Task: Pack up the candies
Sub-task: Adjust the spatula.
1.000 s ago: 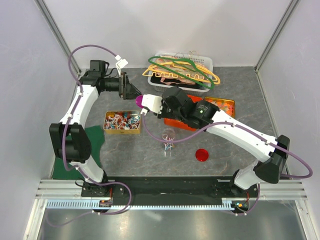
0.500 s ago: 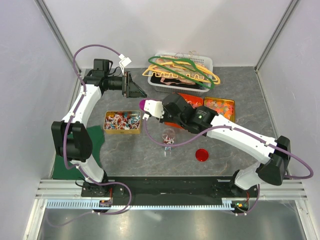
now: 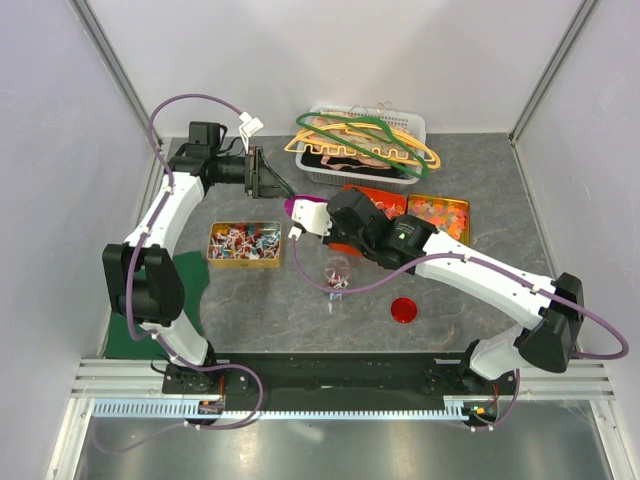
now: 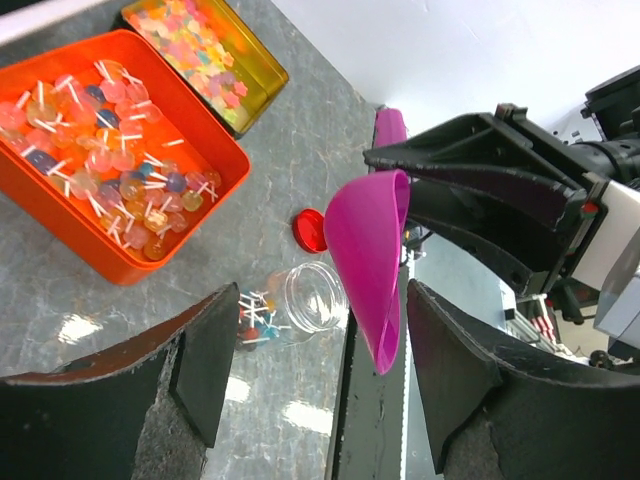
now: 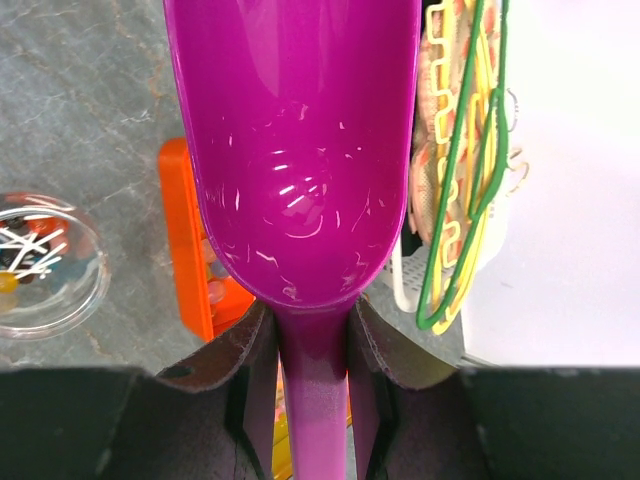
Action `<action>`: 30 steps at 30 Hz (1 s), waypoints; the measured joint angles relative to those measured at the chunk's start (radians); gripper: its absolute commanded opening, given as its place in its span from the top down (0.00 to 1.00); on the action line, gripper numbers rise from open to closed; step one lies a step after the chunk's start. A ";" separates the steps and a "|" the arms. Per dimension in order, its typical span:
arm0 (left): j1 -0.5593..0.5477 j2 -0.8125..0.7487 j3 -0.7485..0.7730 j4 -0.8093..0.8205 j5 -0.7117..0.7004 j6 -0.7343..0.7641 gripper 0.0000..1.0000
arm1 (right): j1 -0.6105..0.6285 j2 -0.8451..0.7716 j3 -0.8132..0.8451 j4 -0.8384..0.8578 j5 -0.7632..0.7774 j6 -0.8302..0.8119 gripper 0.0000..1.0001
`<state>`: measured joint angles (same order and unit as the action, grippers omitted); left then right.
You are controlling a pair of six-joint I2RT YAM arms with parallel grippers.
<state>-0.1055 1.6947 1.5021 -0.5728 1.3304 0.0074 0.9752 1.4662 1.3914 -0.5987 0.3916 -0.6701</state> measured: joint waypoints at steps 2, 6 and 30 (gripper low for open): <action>-0.004 -0.003 -0.013 0.000 0.000 0.000 0.27 | 0.000 0.001 0.000 0.010 0.009 -0.006 1.00; -0.016 -0.004 -0.032 0.000 -0.001 0.000 0.30 | 0.000 0.009 0.012 0.015 0.011 -0.011 1.00; -0.028 -0.004 -0.036 0.040 -0.037 0.008 0.98 | 0.013 0.076 0.094 0.021 0.055 -0.011 0.64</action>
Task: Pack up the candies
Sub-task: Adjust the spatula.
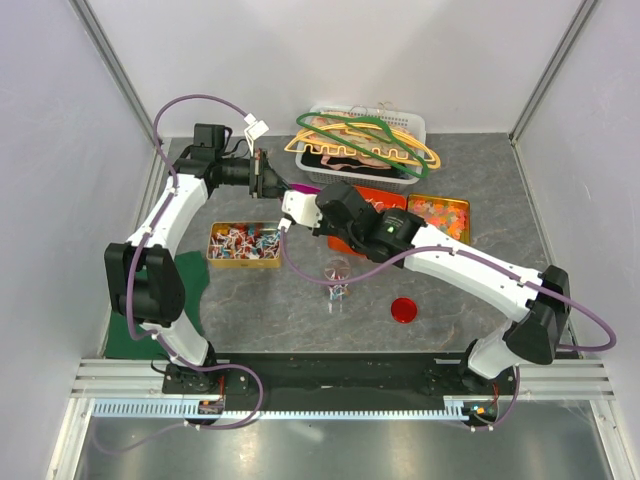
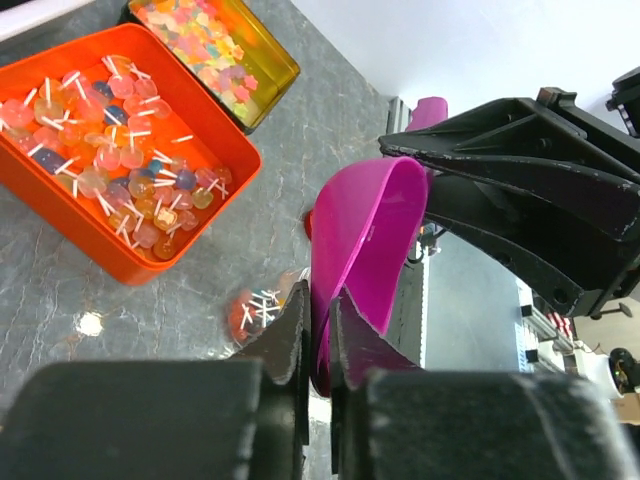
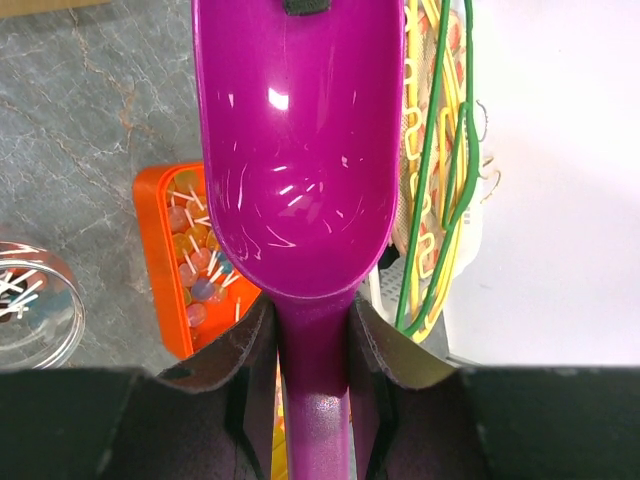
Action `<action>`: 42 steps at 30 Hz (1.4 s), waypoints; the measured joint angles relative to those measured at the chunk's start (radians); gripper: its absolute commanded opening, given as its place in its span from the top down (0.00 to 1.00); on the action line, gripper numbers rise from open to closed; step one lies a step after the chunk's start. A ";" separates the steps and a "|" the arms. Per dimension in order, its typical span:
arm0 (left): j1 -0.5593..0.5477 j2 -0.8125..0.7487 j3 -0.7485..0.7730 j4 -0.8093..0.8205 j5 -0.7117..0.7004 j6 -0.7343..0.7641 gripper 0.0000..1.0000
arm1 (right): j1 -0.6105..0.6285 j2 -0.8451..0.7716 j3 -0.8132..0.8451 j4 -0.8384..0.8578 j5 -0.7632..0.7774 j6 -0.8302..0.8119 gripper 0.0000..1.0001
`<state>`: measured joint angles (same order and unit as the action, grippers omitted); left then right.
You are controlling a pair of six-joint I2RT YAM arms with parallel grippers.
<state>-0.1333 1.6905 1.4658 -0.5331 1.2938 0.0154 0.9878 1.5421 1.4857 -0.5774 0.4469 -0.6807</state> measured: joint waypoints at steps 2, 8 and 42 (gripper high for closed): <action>0.000 0.000 0.000 0.007 0.006 0.000 0.98 | 0.000 0.000 0.006 -0.009 0.002 0.000 0.49; -0.002 0.002 -0.009 -0.011 -0.009 -0.005 0.98 | 0.008 -0.004 0.080 -0.026 -0.005 0.020 0.16; -0.009 -0.008 -0.033 -0.015 0.122 0.010 0.98 | -0.199 -0.150 0.048 -0.184 -0.657 0.110 0.37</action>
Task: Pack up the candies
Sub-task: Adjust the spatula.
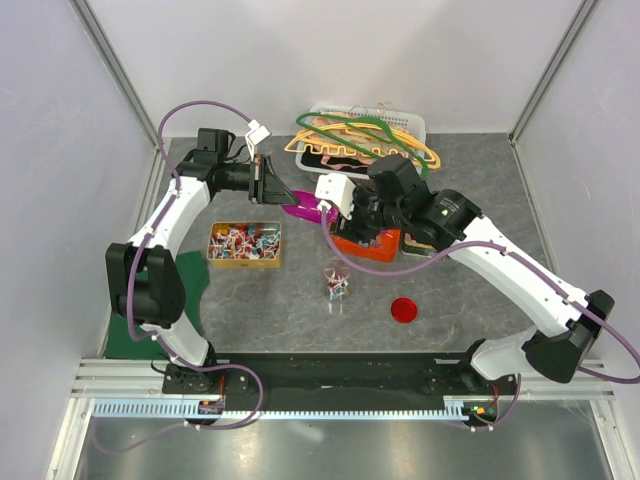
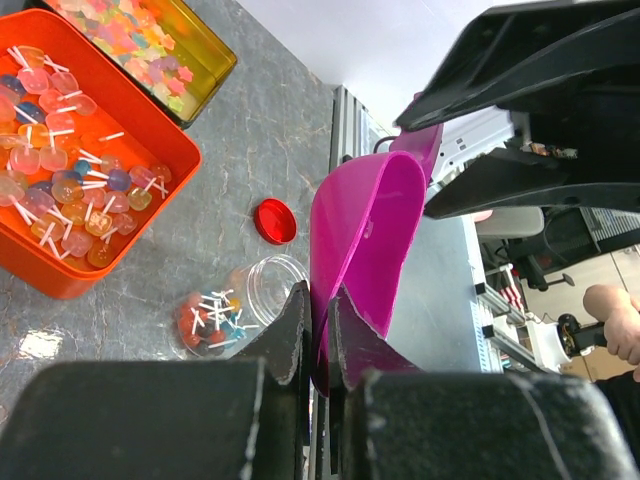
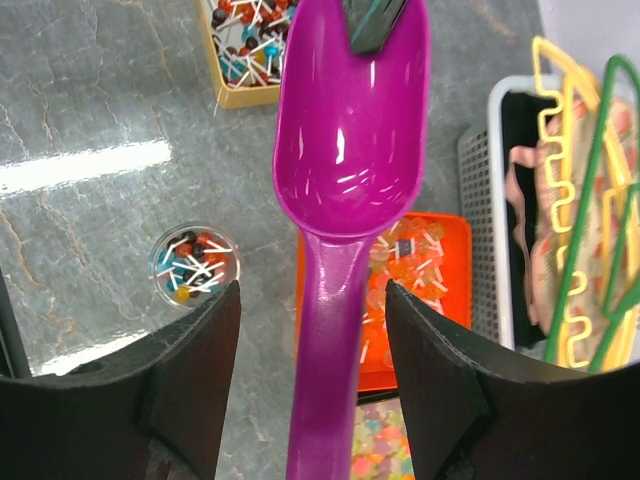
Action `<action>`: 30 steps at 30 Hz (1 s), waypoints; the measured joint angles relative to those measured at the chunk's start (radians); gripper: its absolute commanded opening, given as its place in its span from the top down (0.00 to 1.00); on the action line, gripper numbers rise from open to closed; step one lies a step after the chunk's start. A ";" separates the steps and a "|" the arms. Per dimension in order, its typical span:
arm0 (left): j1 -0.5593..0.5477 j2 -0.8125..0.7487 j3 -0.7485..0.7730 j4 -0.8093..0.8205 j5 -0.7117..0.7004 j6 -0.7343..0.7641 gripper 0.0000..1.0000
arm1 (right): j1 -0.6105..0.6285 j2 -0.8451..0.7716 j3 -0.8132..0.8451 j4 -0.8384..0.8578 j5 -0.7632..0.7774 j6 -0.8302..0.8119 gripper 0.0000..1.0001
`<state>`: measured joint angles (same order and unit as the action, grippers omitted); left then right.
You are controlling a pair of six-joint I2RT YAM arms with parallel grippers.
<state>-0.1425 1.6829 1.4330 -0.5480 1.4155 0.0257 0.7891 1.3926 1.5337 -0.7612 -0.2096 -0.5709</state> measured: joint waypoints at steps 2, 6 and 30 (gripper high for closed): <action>0.000 -0.003 0.000 0.000 0.000 0.000 0.98 | 0.000 0.004 -0.017 0.007 0.000 0.010 0.39; 0.000 -0.008 0.000 0.000 0.000 0.000 0.98 | 0.000 0.017 -0.021 0.034 -0.003 0.029 0.43; 0.010 -0.010 -0.016 -0.009 -0.018 0.001 0.98 | -0.008 0.079 -0.010 0.097 0.001 0.074 1.00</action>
<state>-0.1322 1.6726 1.4174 -0.5568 1.3979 0.0265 0.7811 1.4715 1.5234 -0.6643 -0.2089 -0.4965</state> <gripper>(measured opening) 0.059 0.335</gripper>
